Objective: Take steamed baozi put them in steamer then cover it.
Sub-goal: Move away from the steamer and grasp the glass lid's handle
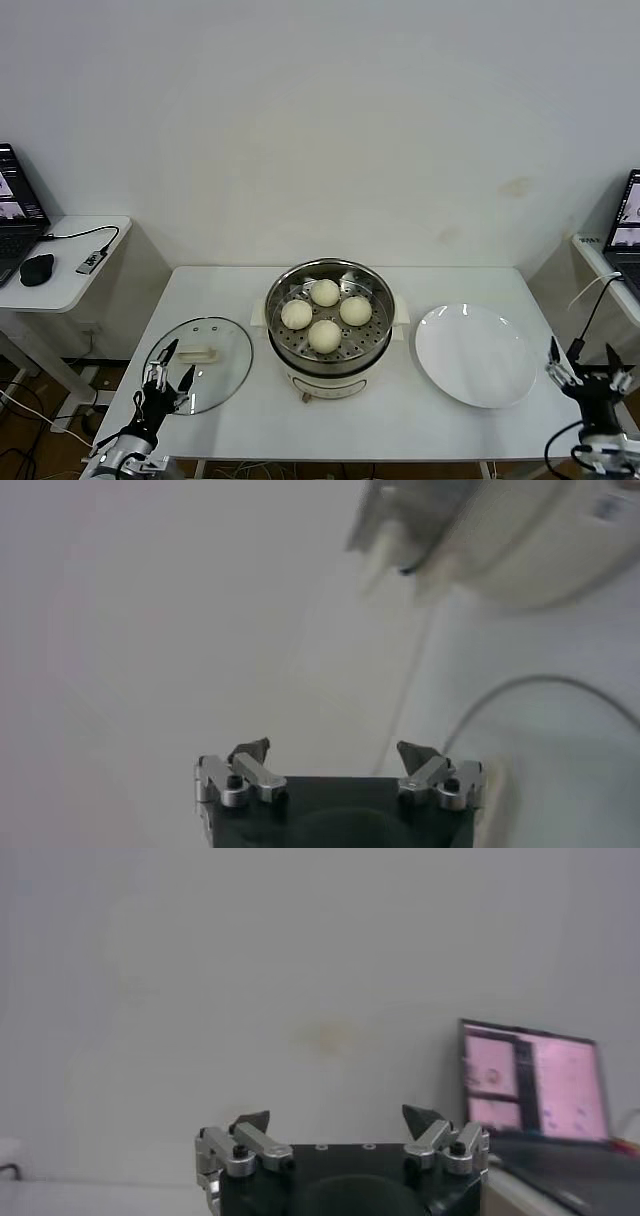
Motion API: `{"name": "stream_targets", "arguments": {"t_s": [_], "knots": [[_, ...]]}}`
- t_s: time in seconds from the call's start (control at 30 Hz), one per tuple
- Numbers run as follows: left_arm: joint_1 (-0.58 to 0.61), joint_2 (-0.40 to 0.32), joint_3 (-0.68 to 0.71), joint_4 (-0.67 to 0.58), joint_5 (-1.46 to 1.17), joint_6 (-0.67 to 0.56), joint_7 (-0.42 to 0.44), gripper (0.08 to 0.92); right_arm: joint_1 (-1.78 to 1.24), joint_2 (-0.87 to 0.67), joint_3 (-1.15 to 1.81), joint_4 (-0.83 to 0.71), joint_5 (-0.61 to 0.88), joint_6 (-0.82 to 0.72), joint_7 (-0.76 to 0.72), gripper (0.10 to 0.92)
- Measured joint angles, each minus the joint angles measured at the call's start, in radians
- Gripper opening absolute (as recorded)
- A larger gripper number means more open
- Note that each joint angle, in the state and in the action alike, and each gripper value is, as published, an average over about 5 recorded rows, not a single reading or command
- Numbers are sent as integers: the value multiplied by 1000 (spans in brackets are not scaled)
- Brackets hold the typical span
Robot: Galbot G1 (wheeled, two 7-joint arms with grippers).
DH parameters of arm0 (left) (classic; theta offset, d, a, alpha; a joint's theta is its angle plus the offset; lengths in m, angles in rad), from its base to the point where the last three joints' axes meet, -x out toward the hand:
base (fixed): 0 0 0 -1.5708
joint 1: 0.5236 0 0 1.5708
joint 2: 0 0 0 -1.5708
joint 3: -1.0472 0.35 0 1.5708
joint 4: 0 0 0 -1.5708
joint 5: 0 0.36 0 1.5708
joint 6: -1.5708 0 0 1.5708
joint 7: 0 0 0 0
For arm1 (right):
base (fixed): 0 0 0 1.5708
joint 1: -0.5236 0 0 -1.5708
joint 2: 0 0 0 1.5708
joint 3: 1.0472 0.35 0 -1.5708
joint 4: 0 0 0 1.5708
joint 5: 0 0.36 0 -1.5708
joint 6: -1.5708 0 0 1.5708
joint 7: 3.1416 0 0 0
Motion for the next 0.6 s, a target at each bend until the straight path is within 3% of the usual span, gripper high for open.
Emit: {"name": "stream_targets", "arguments": {"t_s": [0.6], "knots": [[-183,25,84,188,164,1,24,823,-50,52,63,-20,-34,-7,13,823]]}}
